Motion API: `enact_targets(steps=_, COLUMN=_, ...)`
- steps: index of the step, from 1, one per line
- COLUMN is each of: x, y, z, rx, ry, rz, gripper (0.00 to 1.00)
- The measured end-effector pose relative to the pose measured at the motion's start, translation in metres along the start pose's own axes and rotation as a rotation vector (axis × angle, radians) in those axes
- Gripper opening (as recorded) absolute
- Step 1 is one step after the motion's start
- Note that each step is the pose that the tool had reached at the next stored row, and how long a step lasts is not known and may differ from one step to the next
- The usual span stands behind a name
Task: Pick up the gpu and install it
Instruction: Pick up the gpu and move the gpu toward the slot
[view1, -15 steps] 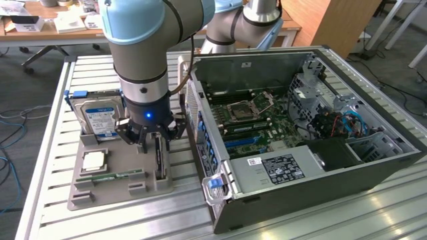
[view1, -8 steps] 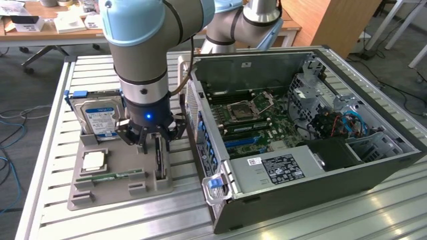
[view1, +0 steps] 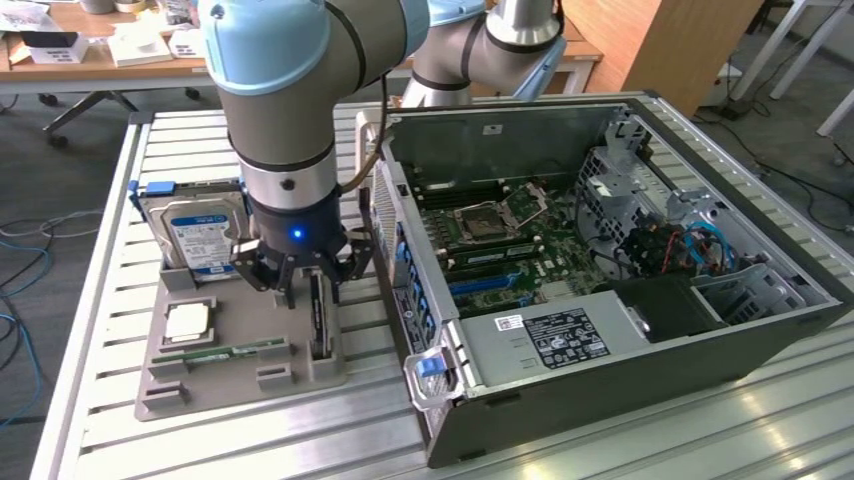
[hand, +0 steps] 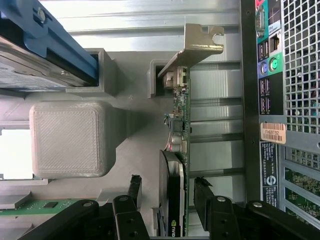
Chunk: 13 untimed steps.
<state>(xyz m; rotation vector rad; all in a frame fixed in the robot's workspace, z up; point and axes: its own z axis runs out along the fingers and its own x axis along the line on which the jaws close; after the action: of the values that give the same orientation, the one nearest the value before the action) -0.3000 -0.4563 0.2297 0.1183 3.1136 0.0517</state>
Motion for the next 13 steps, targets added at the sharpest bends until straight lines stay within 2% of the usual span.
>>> enact_targets(steps=13, x=0.0032, y=-0.0007, z=0.0001, rx=-0.0002, ry=-0.0018, rz=0.000, gripper=0.55)
